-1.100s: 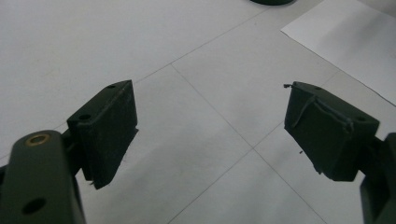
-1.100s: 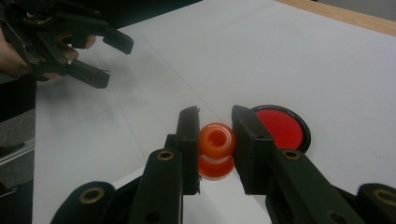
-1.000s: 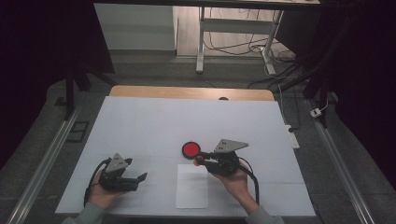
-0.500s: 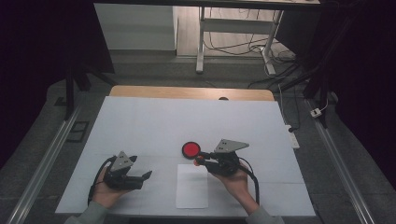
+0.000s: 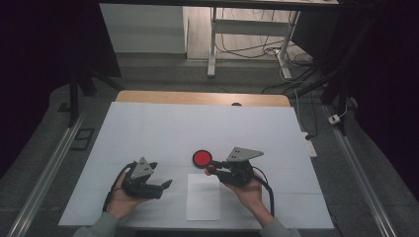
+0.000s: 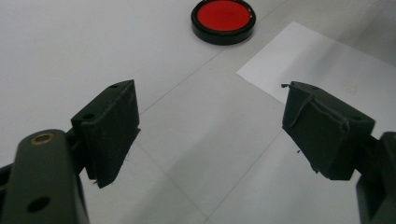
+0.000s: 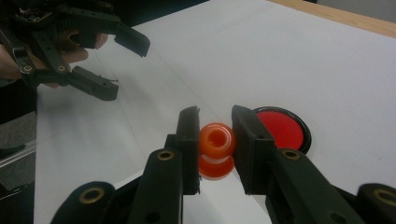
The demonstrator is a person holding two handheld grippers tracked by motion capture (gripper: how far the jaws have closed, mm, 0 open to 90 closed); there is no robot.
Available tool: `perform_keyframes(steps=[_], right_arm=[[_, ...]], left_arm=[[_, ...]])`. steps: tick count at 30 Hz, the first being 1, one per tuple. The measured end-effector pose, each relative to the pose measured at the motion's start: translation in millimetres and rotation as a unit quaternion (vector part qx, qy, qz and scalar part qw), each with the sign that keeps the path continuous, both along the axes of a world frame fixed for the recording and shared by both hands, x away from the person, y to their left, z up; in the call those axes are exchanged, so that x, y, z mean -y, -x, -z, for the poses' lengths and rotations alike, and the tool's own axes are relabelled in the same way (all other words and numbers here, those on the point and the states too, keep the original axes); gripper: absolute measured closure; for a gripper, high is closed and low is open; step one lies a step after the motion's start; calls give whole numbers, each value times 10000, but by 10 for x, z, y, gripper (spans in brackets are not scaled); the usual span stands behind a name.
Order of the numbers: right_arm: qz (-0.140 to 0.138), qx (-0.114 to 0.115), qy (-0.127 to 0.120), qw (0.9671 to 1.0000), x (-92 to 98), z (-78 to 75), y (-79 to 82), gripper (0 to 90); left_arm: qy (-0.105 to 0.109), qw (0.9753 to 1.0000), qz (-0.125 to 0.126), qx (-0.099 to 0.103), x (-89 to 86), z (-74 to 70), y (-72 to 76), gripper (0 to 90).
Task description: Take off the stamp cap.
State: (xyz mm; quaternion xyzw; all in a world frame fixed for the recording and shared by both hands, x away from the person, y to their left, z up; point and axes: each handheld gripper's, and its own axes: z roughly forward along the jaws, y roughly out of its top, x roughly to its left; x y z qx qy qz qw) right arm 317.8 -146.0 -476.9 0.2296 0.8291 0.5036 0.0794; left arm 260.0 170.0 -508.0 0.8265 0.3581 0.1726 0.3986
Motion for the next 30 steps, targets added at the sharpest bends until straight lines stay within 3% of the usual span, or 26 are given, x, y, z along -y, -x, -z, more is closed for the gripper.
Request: perform_keyframes(steps=[30], right_arm=[[-16, 63, -30, 10000, -18, -14, 14, 721]], left_arm=[[-19, 9988, 474, -89, 417, -22, -169, 197]])
